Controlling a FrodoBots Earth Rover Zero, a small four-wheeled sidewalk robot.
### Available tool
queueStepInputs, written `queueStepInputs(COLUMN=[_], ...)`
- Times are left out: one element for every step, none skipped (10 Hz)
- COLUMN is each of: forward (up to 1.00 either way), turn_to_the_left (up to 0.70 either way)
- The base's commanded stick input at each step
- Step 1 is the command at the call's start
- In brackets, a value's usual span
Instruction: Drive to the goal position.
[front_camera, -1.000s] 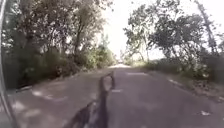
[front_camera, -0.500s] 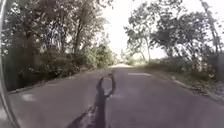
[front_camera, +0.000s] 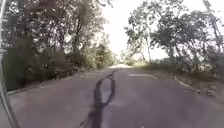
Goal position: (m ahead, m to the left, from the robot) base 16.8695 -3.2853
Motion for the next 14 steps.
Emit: queueStepInputs(forward=[0.7,0.7,0.7,0.7,0.7,0.7,0.7,0.7,0.7,0.7,0.7,0.7,0.7,0.7], turn_to_the_left=[0.0,0.0,0.0,0.0,0.0,0.0,0.0,0.0,0.0,0.0,0.0,0.0,0.0,0.0])
